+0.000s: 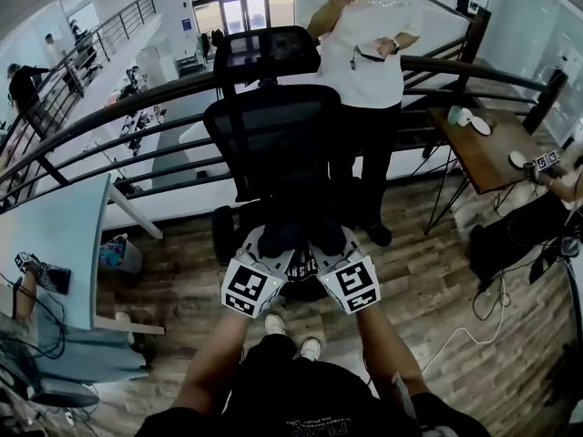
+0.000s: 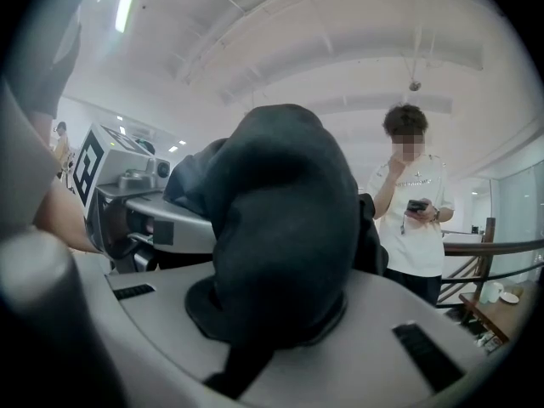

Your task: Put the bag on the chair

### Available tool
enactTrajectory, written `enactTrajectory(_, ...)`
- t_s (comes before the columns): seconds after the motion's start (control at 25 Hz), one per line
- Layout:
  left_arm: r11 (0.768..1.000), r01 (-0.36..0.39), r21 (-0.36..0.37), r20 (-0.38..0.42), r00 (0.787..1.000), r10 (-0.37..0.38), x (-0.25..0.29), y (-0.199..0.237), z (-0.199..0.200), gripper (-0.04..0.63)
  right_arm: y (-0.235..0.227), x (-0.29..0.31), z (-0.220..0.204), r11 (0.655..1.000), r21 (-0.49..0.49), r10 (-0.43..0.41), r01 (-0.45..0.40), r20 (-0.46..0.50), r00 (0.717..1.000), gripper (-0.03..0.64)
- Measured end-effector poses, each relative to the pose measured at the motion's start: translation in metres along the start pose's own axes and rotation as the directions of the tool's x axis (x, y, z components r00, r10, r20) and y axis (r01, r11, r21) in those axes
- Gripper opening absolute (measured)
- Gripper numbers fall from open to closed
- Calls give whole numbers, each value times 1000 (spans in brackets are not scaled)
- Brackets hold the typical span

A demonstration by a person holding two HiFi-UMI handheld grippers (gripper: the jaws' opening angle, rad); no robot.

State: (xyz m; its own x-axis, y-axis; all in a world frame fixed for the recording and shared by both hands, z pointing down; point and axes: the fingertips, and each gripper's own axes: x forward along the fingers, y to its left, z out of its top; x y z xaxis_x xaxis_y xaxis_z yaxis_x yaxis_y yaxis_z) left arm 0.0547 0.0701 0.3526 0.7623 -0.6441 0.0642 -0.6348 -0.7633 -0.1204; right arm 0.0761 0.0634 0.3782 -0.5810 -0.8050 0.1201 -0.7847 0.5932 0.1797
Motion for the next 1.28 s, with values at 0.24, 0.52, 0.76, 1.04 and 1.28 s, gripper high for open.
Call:
enactTrajectory(0.24,999,-21,-28,-11,1000,21,17,37,-13,52,-13,40,-6,1000,-2,26,-26,-18,1000,35)
enactTrajectory(0.52,999,-26,-32,-7,1000,25,46,90,-31,52,-33,94,-20,998,53,28,-25,-63,998,35)
enactTrajectory(0.76,997,-31,-72,-23,999,29,73,131,-54,52,-50,140,-36,997,58,59,-53,-95,994,35)
enactTrajectory(1.04,995,-30,-97,-62,998,24,101,174,-77,52,-71,188,-52,996,74,59,-48,-151,987,35)
enactTrajectory(1.28,995,-23,-98,-92,996,14,122,201,-97,54,-86,220,-70,992,120,63,-42,-181,982,35)
